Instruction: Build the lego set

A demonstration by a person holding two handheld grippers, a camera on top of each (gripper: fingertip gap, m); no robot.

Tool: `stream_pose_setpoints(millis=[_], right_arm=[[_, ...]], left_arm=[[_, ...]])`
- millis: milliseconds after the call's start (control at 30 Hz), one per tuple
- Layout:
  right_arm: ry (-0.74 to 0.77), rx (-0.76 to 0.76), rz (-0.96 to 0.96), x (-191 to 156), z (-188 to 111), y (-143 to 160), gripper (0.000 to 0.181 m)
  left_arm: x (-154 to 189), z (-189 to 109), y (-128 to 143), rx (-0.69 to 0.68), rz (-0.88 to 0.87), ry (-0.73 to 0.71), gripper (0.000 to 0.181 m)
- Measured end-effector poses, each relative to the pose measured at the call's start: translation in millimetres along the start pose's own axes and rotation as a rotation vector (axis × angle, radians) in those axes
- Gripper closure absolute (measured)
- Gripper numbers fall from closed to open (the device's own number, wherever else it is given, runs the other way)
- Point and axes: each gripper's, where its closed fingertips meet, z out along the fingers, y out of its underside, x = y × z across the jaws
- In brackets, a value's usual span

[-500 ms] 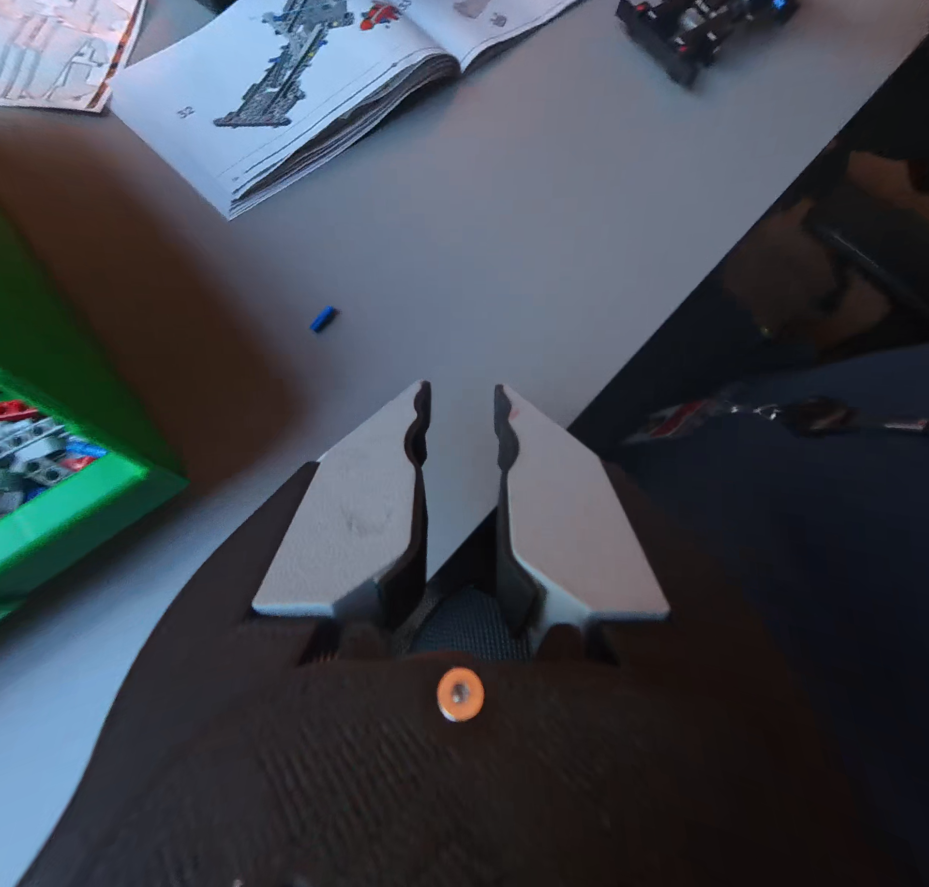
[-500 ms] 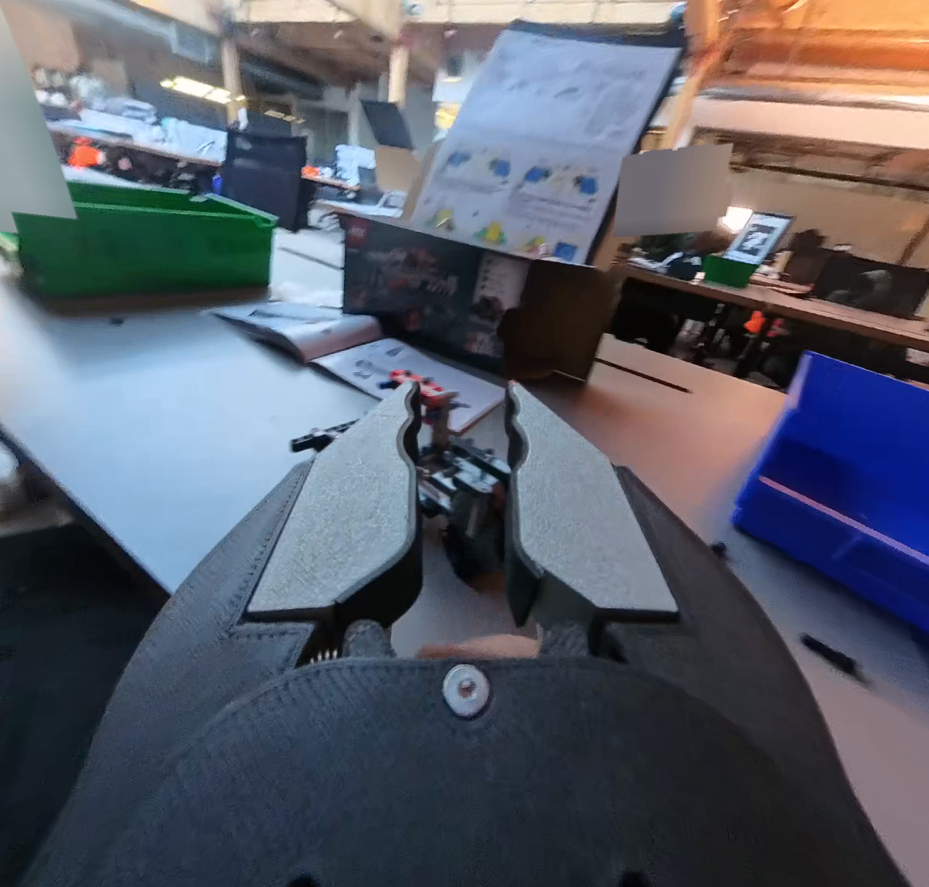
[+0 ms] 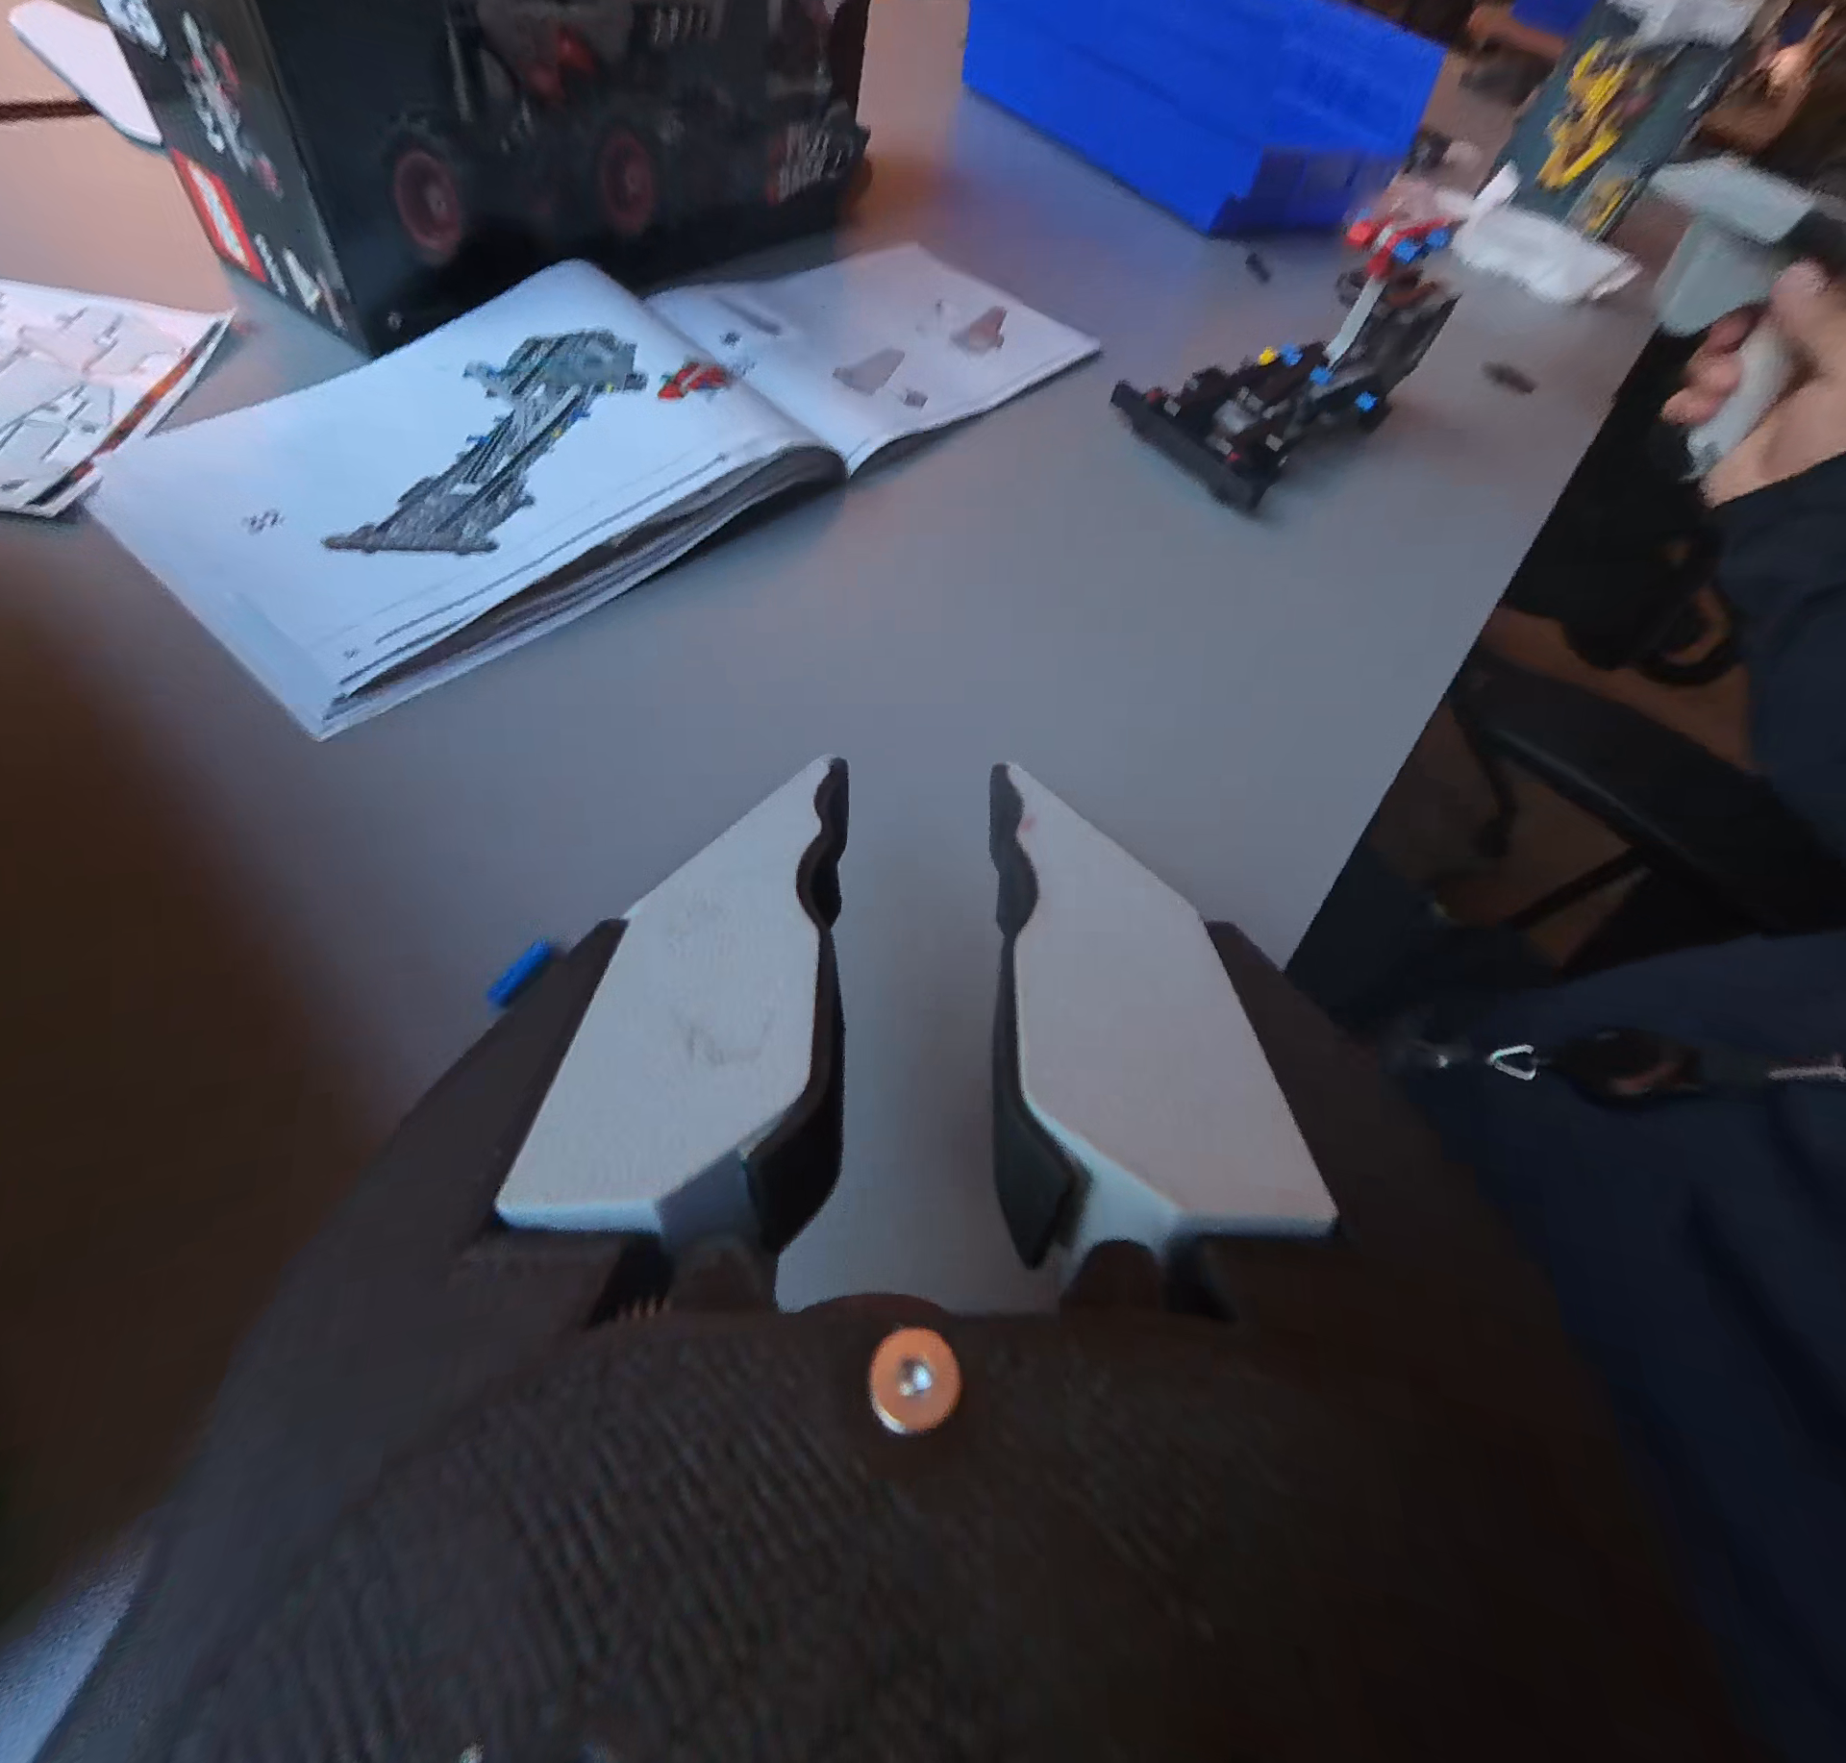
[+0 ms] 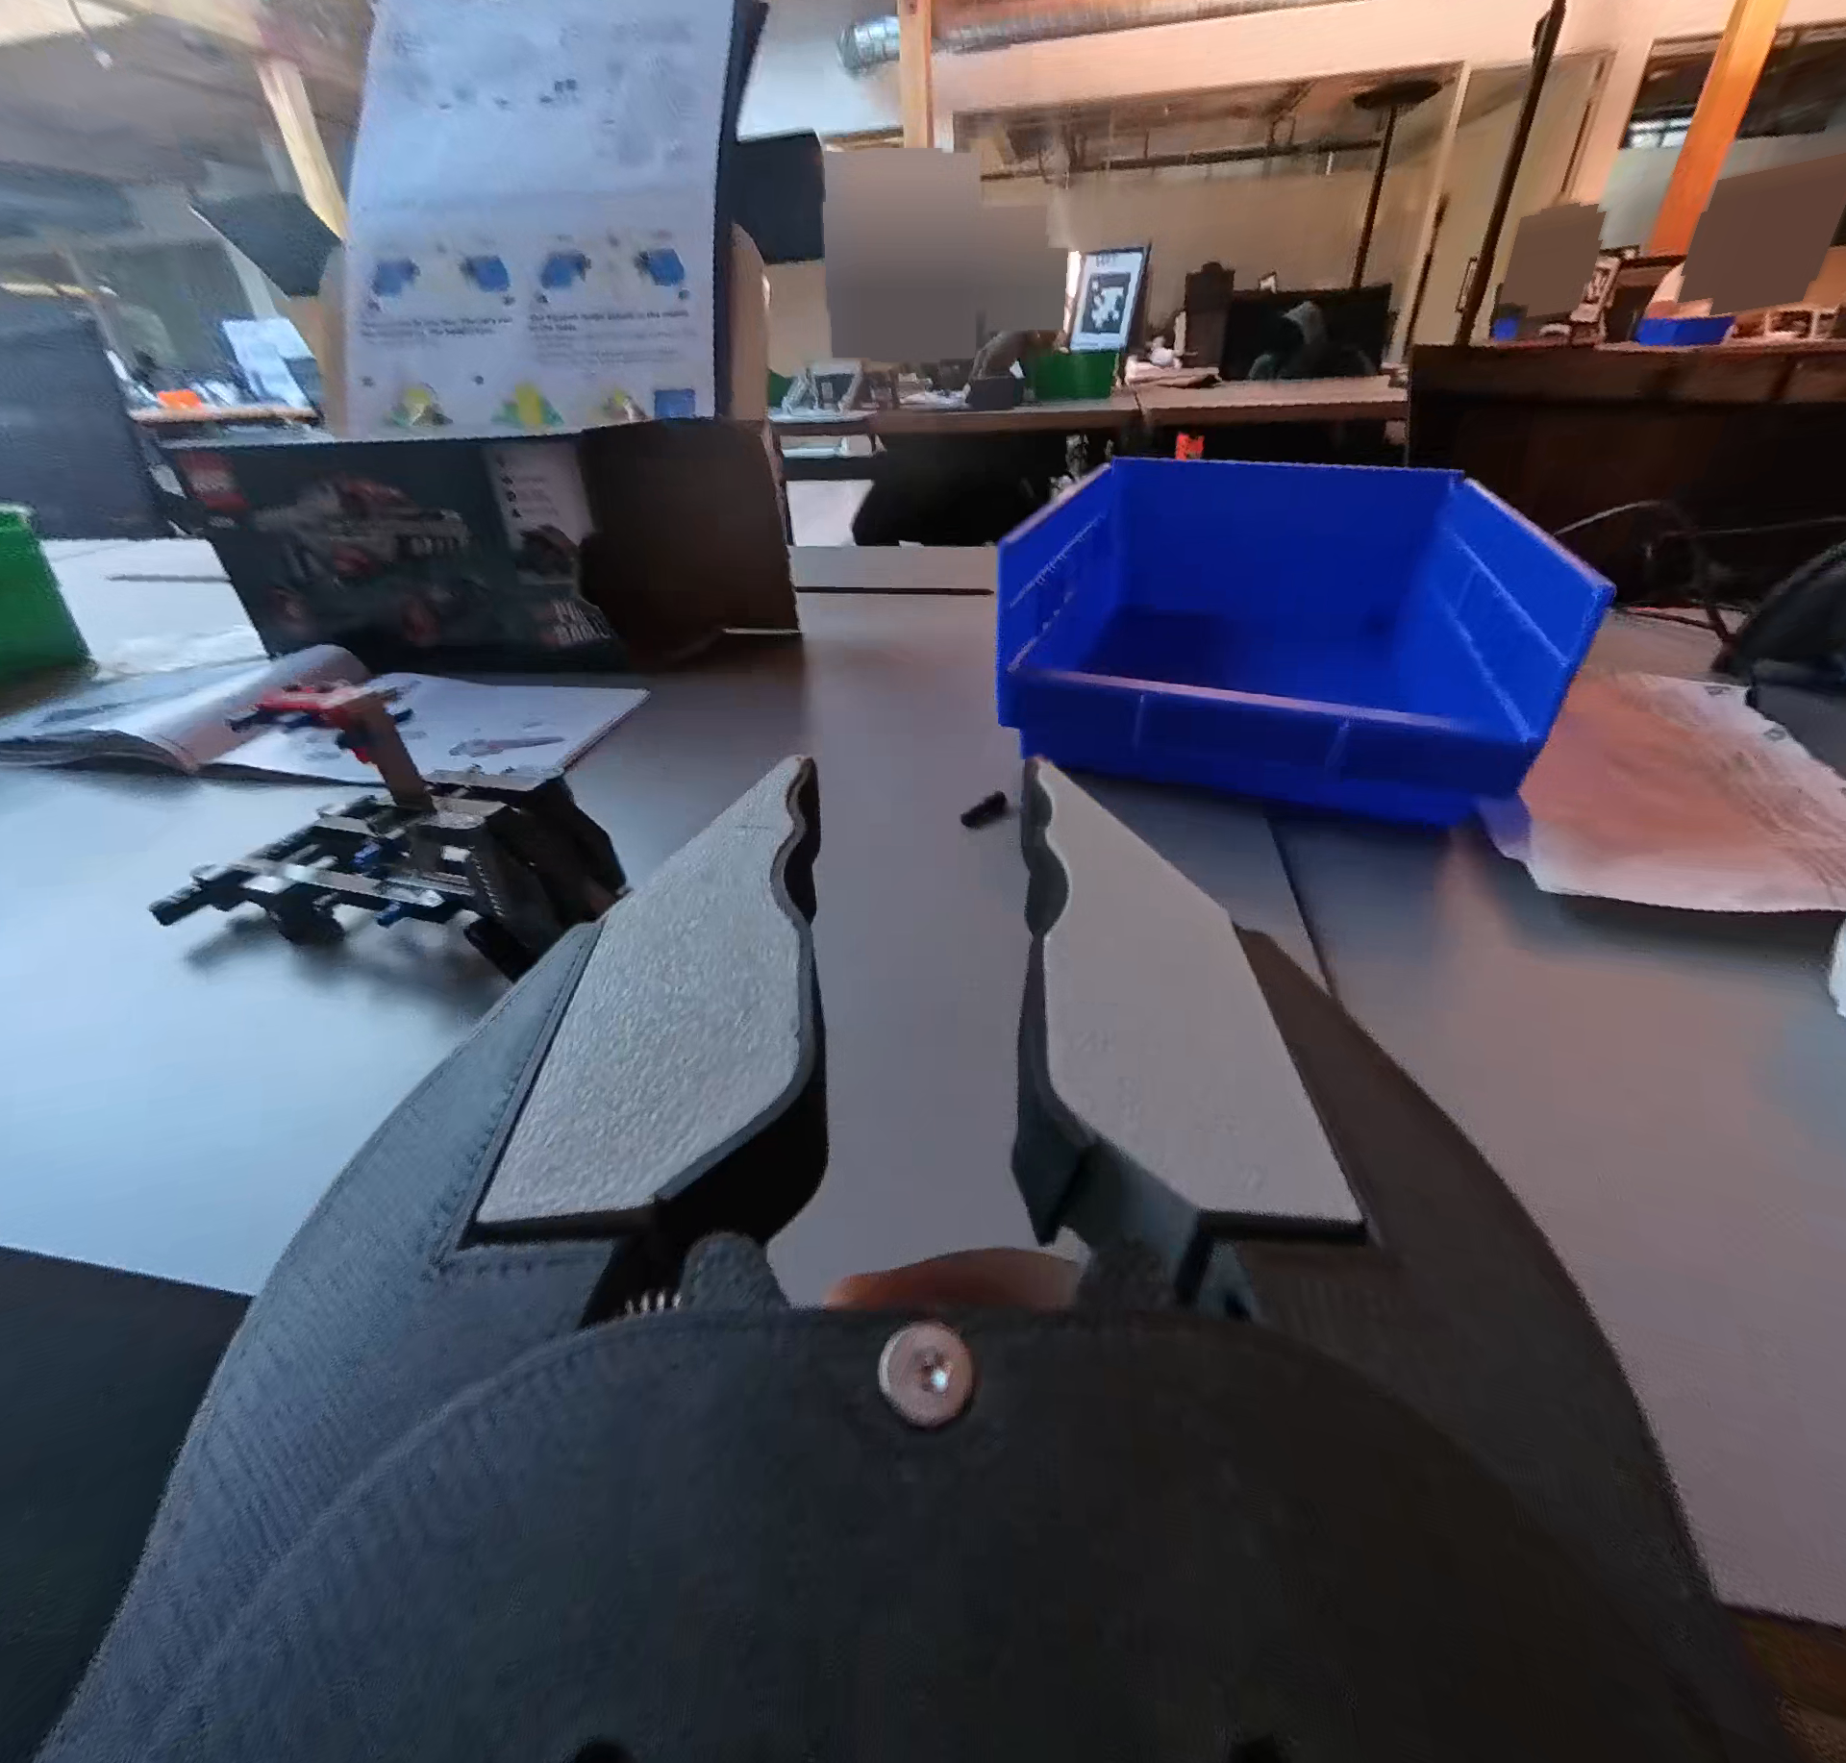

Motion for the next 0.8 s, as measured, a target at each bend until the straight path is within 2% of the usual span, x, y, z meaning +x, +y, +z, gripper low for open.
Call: stream_pose_setpoints(millis=[200, 333, 400, 433, 500, 533, 567, 600, 633, 733, 800], right_arm=[[-0.151, 0.056, -0.017, -49, 11, -17, 0.146], [-0.154, -0.047, -0.059, -65, 37, -7, 0.124], [-0.173, -0.078, -0.089, -69, 50, -2, 0.123], [-0.214, -0.079, -0.110, -76, 54, -2, 0.121], [-0.405, -0.053, -0.166, -102, 56, -1, 0.112], [-0.462, -0.053, -0.196, -107, 57, 1, 0.119], [-0.451, -0.050, -0.225, -100, 64, 2, 0.133], [-0.413, -0.037, -0.235, -89, 74, 0, 0.131], [-0.380, -0.021, -0.224, -79, 84, -3, 0.121], [-0.354, -0.002, -0.161, -61, 112, -5, 0.119], [-0.345, -0.055, -0.128, -53, 127, 7, 0.118]], left_arm=[[14, 22, -38, 0.087, 0.087, 0.065, 0.154], [21, 44, -54, 0.135, 0.202, 0.104, 0.150], [25, 50, -51, 0.162, 0.256, 0.124, 0.148], [30, 50, -48, 0.177, 0.267, 0.156, 0.148], [38, 49, -45, 0.171, 0.279, 0.198, 0.144], [38, 48, -46, 0.188, 0.290, 0.191, 0.145], [36, 50, -45, 0.175, 0.288, 0.185, 0.146], [36, 52, -43, 0.158, 0.284, 0.188, 0.144], [37, 53, -41, 0.145, 0.286, 0.193, 0.141], [41, 51, -42, 0.160, 0.310, 0.198, 0.142], [43, 49, -42, 0.170, 0.312, 0.209, 0.142]])
